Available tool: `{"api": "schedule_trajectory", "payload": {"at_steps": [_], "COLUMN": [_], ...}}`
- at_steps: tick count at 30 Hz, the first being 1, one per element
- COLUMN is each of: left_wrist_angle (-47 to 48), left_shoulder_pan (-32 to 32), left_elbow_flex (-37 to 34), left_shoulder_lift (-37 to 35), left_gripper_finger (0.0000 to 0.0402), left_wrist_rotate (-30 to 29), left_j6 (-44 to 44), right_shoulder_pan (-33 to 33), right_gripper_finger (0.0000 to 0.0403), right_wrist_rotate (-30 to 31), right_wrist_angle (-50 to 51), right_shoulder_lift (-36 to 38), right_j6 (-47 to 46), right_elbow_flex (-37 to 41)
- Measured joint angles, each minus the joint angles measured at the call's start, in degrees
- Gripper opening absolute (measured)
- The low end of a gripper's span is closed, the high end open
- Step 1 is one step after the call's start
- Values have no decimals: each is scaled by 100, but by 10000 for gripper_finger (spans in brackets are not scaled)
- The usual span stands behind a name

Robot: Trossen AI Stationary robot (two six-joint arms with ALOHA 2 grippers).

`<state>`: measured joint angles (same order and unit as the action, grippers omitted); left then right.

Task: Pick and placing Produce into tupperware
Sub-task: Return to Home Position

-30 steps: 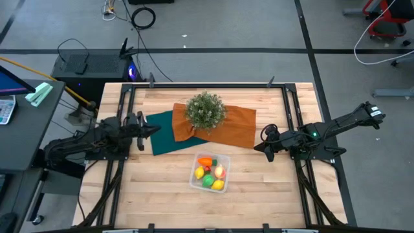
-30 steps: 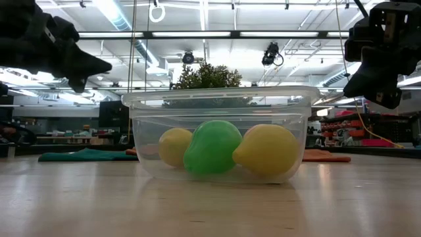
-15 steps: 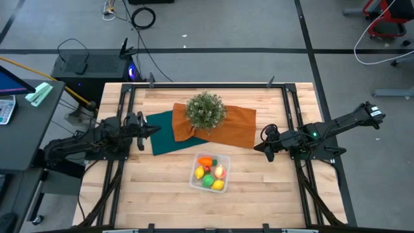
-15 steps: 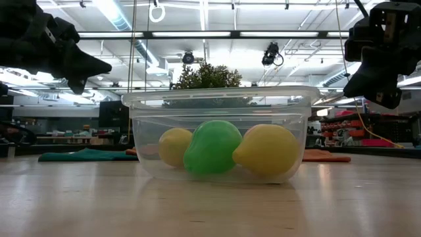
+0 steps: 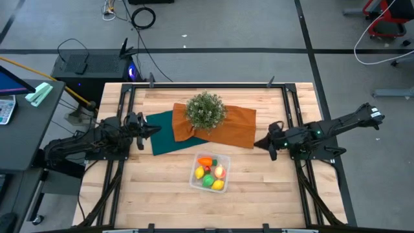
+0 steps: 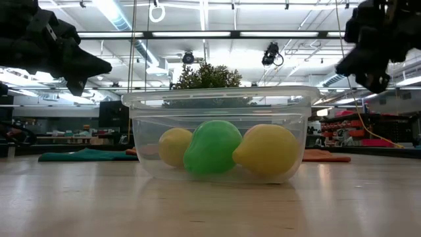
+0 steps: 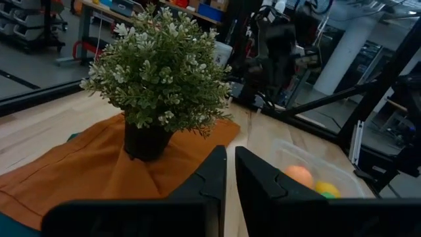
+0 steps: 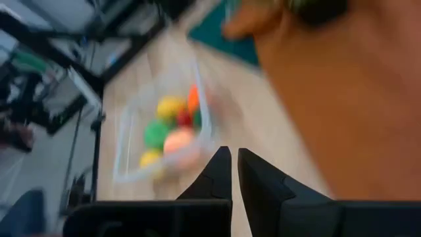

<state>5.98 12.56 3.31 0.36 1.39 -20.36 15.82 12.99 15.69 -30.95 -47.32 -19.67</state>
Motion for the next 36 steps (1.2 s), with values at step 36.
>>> {"api": "schedule_trajectory", "payload": {"at_steps": [36], "left_wrist_angle": [-361], "left_shoulder_pan": [2], "left_elbow_flex": [-11], "left_shoulder_lift": [0], "left_gripper_finger": [24], "left_wrist_rotate": [-9], "left_j6": [6], "right_shoulder_pan": [-1423], "right_gripper_finger": [0], "right_wrist_rotate": [464], "right_wrist_angle": [-882], "right_shoulder_lift": [3090], "right_j6": [2596], "right_elbow_flex": [197]}}
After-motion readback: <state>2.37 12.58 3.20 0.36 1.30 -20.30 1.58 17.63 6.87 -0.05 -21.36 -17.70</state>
